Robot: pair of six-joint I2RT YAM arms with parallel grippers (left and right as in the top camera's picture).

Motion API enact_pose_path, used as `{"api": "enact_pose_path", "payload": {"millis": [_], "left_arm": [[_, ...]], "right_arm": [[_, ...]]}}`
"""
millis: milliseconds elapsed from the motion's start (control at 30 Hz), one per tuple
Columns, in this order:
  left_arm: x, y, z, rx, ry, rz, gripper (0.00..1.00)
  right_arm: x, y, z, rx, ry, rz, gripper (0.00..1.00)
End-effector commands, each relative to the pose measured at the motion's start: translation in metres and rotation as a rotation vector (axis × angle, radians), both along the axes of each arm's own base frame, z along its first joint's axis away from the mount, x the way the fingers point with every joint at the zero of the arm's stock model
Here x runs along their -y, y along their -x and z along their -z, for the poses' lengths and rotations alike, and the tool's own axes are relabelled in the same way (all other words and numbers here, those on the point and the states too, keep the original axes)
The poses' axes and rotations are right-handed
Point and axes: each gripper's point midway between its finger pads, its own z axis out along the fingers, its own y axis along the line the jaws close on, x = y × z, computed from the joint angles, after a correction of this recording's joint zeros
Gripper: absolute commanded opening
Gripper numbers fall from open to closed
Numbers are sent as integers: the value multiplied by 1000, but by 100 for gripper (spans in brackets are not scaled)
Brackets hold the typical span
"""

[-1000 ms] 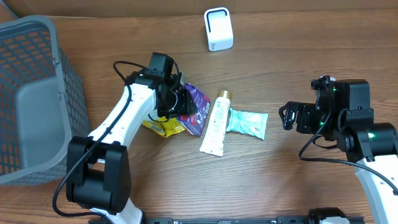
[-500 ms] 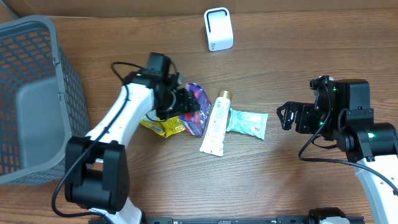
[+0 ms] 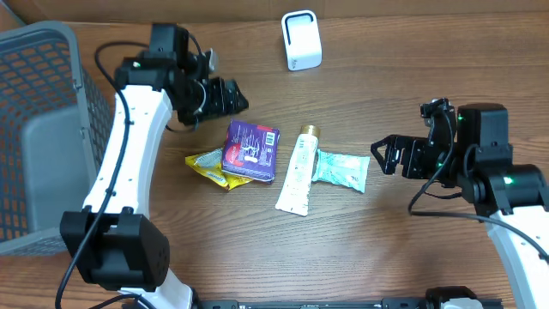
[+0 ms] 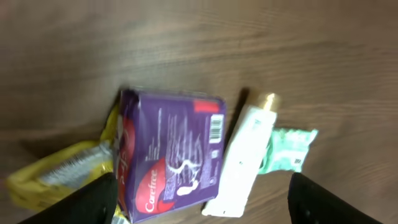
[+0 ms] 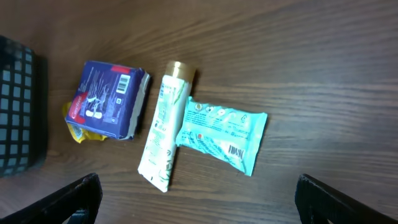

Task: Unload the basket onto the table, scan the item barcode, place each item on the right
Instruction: 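Raise the left arm away and reach the right gripper to the purple box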

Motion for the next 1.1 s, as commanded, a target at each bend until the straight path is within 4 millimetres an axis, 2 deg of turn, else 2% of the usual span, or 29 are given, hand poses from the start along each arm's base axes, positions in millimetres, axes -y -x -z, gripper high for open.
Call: {"api": "enact_pose_path", "payload": {"millis": [0,167,267,433,533,667,800,1067], "left_arm": [[-8,-13,-35,101,-48,7,80],[-27,-23,-80,194,-83,-43,84],[-31,-26,-96,232,-80,-56,92],[-31,-25,-91,213,-77,-54,97],[-36,-25,-87,204,-101,-66,100],[-40,-26,-85,203,-125,-78,99],[-42,-27,-85,202,-125,-82,100],[-41,-25,-80,180,-121,-81,99]], "right_arm": [[-9,-4,1,-26,-45,-17,100],[-32,-11,-3,-53,-191,-72,100],[-56,-15,-4,-87,-295,-126,100],[-103,-17,9,-189,-413,-214,97],[-130,-12,27,-284,-446,-252,95],[-159,-2,48,-376,-467,-315,91],[-175,0,64,-425,-465,-317,89],[-190,-19,98,-489,-489,-250,87]]}}
